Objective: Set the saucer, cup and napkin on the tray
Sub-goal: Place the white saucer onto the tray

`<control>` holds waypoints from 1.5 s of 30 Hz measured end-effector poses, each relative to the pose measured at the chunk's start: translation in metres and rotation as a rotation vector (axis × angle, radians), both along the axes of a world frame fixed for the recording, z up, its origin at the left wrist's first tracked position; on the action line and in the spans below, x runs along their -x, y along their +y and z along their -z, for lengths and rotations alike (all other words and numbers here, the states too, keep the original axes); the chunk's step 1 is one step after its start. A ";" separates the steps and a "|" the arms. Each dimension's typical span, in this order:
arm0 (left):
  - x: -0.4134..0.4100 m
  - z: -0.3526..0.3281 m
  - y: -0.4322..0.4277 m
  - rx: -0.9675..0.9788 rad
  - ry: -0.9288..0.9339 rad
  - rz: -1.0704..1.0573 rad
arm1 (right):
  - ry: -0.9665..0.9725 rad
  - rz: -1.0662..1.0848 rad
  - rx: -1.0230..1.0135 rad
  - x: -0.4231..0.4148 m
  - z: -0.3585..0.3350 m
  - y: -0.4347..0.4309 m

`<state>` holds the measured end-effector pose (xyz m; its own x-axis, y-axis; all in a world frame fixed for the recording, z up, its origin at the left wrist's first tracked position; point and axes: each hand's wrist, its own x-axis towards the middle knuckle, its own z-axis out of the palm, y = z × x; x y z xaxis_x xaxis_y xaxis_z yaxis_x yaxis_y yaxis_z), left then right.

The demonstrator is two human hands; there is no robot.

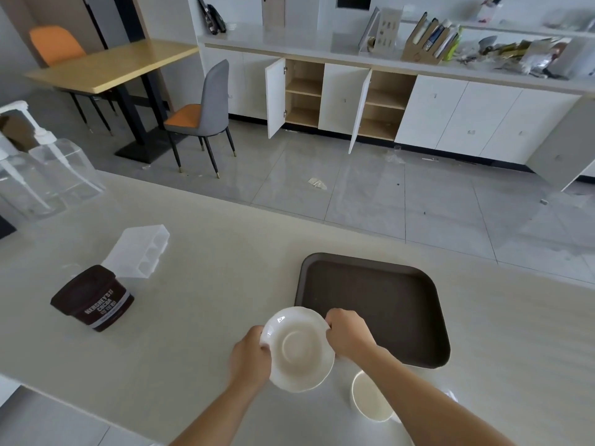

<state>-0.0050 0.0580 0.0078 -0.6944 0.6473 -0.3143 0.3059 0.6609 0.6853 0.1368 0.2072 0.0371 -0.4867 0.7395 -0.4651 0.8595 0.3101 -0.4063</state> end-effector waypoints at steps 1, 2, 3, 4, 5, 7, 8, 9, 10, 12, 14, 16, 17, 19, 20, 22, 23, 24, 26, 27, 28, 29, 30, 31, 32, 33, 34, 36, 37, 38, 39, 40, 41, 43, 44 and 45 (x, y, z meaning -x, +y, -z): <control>0.000 0.000 0.005 0.001 0.002 0.007 | 0.003 0.014 -0.001 -0.001 0.000 0.004; 0.000 0.000 0.010 -0.001 0.002 0.014 | 0.006 0.024 -0.003 -0.003 0.000 0.008; 0.000 0.001 0.015 0.000 0.007 0.023 | 0.010 0.036 -0.004 -0.004 0.000 0.011; 0.000 0.001 0.020 0.002 0.020 0.033 | 0.015 0.048 -0.004 -0.005 0.001 0.015; 0.000 0.002 0.025 0.003 0.033 0.040 | 0.019 0.059 -0.005 -0.006 0.001 0.020; 0.001 0.003 0.035 0.006 0.052 0.042 | 0.028 0.084 -0.006 -0.008 0.002 0.028; 0.001 0.003 0.041 0.007 0.054 0.039 | 0.032 0.098 -0.006 -0.010 0.003 0.033; 0.001 0.003 0.047 0.006 0.052 0.034 | 0.036 0.116 -0.005 -0.011 0.004 0.037; 0.001 0.003 0.053 0.005 0.051 0.032 | 0.042 0.136 -0.002 -0.012 0.005 0.042; -0.001 0.002 0.064 0.006 0.044 0.033 | 0.047 0.165 0.004 -0.015 0.007 0.050; -0.005 0.002 0.073 0.005 0.019 0.039 | 0.046 0.180 -0.002 -0.018 0.009 0.057; -0.008 0.002 0.080 0.003 -0.011 0.049 | 0.043 0.194 -0.010 -0.021 0.012 0.064; -0.010 0.003 0.082 0.004 -0.022 0.056 | 0.040 0.201 -0.012 -0.022 0.014 0.067; -0.012 0.004 0.088 0.013 -0.038 0.065 | 0.031 0.211 -0.011 -0.023 0.017 0.071; -0.014 0.004 0.090 0.021 -0.041 0.069 | 0.029 0.215 -0.009 -0.023 0.018 0.073; -0.016 0.004 0.094 0.039 -0.039 0.081 | 0.027 0.225 -0.004 -0.023 0.019 0.076; -0.017 0.004 0.096 0.040 -0.040 0.083 | 0.027 0.232 -0.002 -0.023 0.019 0.078; -0.018 0.004 0.098 0.038 -0.043 0.083 | 0.027 0.237 0.001 -0.024 0.020 0.081; -0.020 0.004 0.101 0.033 -0.047 0.073 | 0.024 0.242 0.008 -0.025 0.021 0.084; -0.020 0.004 0.102 0.033 -0.044 0.065 | 0.021 0.244 0.014 -0.026 0.022 0.085; -0.020 0.003 0.103 0.033 -0.039 0.060 | 0.019 0.248 0.019 -0.026 0.023 0.086; -0.020 0.003 0.103 0.032 -0.035 0.058 | 0.021 0.253 0.023 -0.027 0.024 0.087; -0.021 0.003 0.103 0.026 -0.034 0.059 | 0.023 0.257 0.023 -0.027 0.025 0.087; -0.021 0.003 0.103 0.019 -0.035 0.061 | 0.024 0.258 0.021 -0.027 0.026 0.088; -0.022 0.003 0.103 0.012 -0.035 0.062 | 0.024 0.259 0.020 -0.027 0.027 0.088; -0.022 0.003 0.102 0.005 -0.035 0.062 | 0.026 0.260 0.019 -0.027 0.028 0.089; -0.023 0.003 0.101 -0.004 -0.032 0.061 | 0.028 0.263 0.020 -0.027 0.029 0.089; -0.023 0.003 0.100 -0.020 -0.025 0.058 | 0.030 0.273 0.017 -0.027 0.031 0.089; -0.024 0.003 0.099 -0.018 -0.020 0.060 | 0.032 0.279 0.014 -0.027 0.033 0.089; -0.024 0.004 0.098 -0.011 -0.017 0.065 | 0.035 0.285 0.011 -0.027 0.034 0.088; -0.024 0.005 0.097 -0.007 -0.017 0.070 | 0.038 0.289 0.009 -0.027 0.035 0.088; -0.024 0.005 0.095 -0.013 -0.019 0.074 | 0.041 0.291 0.008 -0.028 0.035 0.088; -0.024 0.006 0.094 -0.027 -0.019 0.079 | 0.041 0.292 0.007 -0.028 0.036 0.088; -0.024 0.007 0.091 -0.045 -0.007 0.085 | 0.043 0.297 0.009 -0.028 0.036 0.088; -0.024 0.007 0.089 -0.041 0.004 0.087 | 0.044 0.299 0.011 -0.028 0.036 0.089; -0.024 0.007 0.088 -0.033 0.018 0.093 | 0.045 0.300 0.013 -0.028 0.036 0.089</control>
